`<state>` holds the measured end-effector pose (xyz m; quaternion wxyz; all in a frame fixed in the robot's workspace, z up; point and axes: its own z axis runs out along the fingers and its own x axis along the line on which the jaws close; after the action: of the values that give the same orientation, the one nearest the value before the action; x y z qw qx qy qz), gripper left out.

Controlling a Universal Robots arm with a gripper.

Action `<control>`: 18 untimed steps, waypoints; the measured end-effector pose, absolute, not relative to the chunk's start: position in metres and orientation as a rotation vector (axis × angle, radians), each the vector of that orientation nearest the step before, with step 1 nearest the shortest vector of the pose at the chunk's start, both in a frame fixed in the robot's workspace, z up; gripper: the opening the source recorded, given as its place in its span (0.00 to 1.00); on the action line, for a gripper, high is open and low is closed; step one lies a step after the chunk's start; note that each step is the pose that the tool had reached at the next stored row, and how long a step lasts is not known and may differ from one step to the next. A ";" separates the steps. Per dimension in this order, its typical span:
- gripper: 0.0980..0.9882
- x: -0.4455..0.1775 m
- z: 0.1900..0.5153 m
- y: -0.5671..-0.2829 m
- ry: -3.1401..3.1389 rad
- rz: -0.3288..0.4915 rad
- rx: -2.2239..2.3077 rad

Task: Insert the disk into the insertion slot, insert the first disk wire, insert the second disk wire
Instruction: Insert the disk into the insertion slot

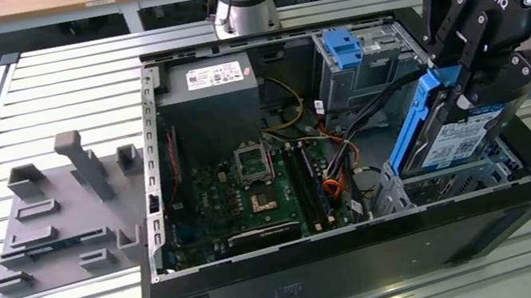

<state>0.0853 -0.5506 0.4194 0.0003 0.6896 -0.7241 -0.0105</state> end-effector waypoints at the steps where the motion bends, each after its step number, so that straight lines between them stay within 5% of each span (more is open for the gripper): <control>1: 0.30 0.085 0.419 -0.551 -2.274 -0.033 2.166; 18: 0.30 0.085 0.405 -0.551 -2.274 -0.033 2.166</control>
<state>0.0853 -0.5506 0.4047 0.0003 0.6896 -0.7241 -0.0105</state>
